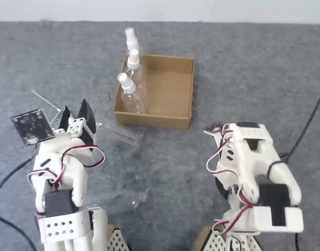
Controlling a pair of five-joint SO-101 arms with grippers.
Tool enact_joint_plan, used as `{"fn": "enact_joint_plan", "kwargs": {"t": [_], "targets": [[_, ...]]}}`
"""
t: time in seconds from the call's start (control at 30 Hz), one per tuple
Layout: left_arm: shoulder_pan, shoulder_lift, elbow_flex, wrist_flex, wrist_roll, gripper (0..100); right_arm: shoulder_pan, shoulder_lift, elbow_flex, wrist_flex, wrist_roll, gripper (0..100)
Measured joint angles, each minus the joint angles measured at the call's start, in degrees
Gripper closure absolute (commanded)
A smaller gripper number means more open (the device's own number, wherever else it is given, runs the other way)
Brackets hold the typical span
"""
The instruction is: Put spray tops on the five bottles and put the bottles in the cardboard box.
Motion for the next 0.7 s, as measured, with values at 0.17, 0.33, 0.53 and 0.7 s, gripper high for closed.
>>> {"fn": "enact_joint_plan", "kwargs": {"t": [0.17, 0.33, 0.53, 0.7], "targets": [[0.0, 0.0, 0.0, 0.0, 0.0, 84, 0.0, 4.1, -3.8, 1.8, 0.0, 91.5], [0.0, 0.0, 0.0, -0.7, 0.0, 84, 0.1, 6.0, -4.8, 3.7, 0.0, 98.4], [0.0, 0.0, 1.1, -2.5, 0.0, 84, 0.0, 6.4, -10.5, 12.6, 0.2, 98.5], [0.0, 0.0, 1.1, -2.5, 0.0, 84, -0.9, 5.2, -14.9, 17.6, 0.2, 98.5]]}}
